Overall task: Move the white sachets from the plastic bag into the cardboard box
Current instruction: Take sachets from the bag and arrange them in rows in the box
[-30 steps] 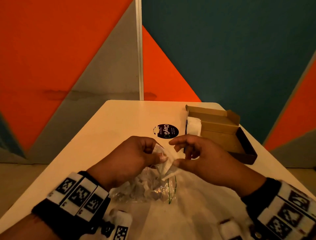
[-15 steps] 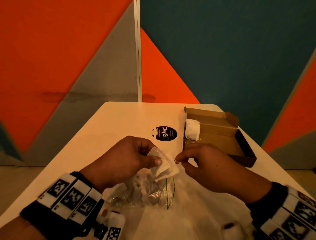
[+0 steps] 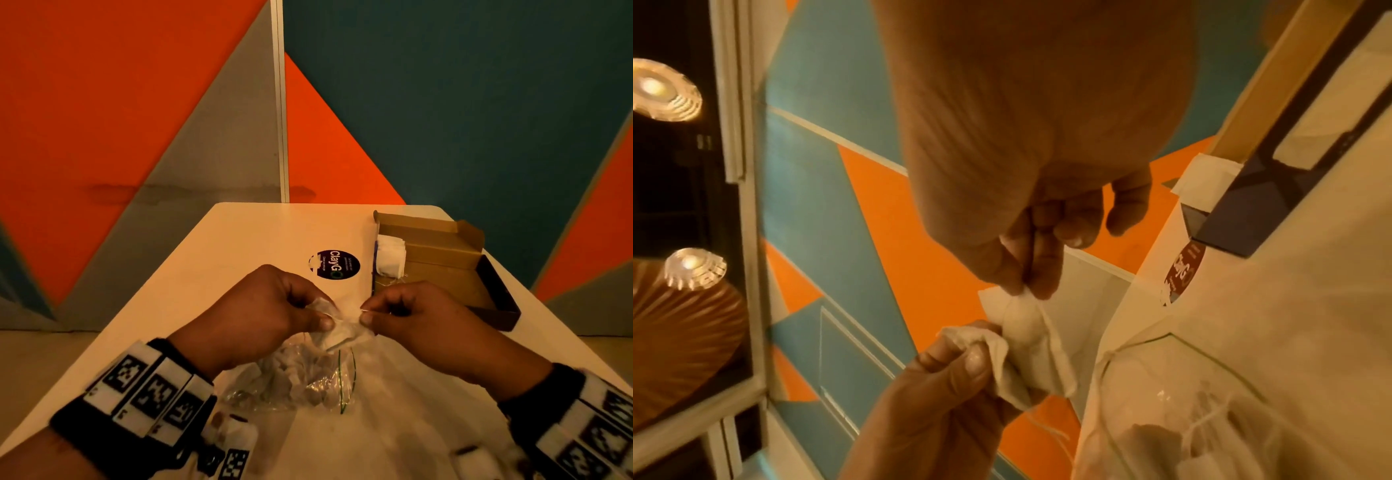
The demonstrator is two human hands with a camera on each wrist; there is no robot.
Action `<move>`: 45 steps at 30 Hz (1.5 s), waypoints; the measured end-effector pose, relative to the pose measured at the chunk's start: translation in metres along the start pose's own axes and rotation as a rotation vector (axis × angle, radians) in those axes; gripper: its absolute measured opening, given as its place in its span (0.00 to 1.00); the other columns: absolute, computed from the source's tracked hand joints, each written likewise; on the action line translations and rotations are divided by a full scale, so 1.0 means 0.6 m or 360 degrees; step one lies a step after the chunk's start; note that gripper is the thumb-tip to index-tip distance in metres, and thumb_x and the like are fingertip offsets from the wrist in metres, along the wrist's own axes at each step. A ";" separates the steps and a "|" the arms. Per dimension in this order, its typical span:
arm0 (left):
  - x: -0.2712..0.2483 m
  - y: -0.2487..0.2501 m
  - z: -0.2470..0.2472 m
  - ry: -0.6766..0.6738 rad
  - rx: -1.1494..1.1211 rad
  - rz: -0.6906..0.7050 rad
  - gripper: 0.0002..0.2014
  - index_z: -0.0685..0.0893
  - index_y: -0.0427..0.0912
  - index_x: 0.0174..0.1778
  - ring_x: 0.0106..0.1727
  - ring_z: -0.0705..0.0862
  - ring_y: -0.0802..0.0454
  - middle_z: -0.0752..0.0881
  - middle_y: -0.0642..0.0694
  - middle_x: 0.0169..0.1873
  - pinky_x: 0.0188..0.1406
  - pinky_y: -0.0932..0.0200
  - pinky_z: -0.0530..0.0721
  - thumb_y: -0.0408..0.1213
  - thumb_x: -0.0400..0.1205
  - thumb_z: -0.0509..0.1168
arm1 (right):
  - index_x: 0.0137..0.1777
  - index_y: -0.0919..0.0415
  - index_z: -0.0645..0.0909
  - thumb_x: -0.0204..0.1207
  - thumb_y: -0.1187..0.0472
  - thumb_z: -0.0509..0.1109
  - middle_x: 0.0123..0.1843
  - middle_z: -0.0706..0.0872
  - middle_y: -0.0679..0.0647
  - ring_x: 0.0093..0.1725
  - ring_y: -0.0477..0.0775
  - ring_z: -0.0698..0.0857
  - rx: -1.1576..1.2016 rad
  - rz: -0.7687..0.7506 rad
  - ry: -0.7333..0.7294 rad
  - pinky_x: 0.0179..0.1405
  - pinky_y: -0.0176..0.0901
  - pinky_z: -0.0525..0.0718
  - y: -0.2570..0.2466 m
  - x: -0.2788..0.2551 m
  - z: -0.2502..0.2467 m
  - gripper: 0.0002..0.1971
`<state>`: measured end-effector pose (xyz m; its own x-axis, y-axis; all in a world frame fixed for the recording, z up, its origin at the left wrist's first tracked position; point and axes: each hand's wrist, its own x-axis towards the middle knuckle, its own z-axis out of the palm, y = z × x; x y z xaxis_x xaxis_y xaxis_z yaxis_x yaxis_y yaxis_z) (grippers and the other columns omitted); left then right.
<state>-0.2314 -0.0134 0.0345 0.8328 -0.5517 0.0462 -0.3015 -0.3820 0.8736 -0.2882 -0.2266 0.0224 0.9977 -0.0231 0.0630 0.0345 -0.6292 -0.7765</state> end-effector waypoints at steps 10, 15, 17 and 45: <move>-0.006 0.005 0.001 0.0001 -0.0025 -0.0020 0.07 0.96 0.47 0.43 0.46 0.93 0.51 0.94 0.50 0.41 0.60 0.45 0.88 0.33 0.71 0.79 | 0.39 0.53 0.90 0.77 0.62 0.72 0.34 0.90 0.43 0.33 0.37 0.84 0.0406 0.0163 0.0273 0.34 0.31 0.77 -0.002 0.005 0.000 0.08; -0.012 0.008 -0.006 -0.0008 0.0051 -0.0043 0.06 0.96 0.47 0.42 0.45 0.92 0.53 0.94 0.52 0.40 0.58 0.47 0.88 0.34 0.72 0.80 | 0.39 0.51 0.87 0.74 0.56 0.74 0.38 0.88 0.43 0.40 0.43 0.84 -0.0117 0.0107 0.0149 0.41 0.37 0.82 0.000 -0.007 -0.005 0.03; -0.013 0.011 -0.008 -0.0006 0.0109 -0.0049 0.05 0.95 0.48 0.42 0.43 0.92 0.55 0.94 0.54 0.39 0.56 0.51 0.89 0.36 0.71 0.80 | 0.40 0.48 0.85 0.71 0.52 0.75 0.43 0.86 0.41 0.44 0.42 0.82 -0.0601 -0.0004 0.0094 0.47 0.39 0.85 -0.008 -0.016 -0.006 0.03; -0.021 0.014 -0.014 0.0011 0.0150 -0.0078 0.06 0.96 0.51 0.40 0.43 0.92 0.55 0.94 0.54 0.38 0.55 0.50 0.89 0.36 0.71 0.80 | 0.51 0.43 0.80 0.79 0.41 0.63 0.47 0.85 0.41 0.49 0.44 0.82 -0.1506 -0.0267 0.0006 0.64 0.43 0.69 -0.017 -0.035 -0.030 0.10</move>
<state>-0.2404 -0.0035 0.0453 0.8508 -0.5255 0.0084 -0.3026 -0.4767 0.8253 -0.3106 -0.2337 0.0404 0.9838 0.1226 0.1307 0.1141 -0.9910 0.0706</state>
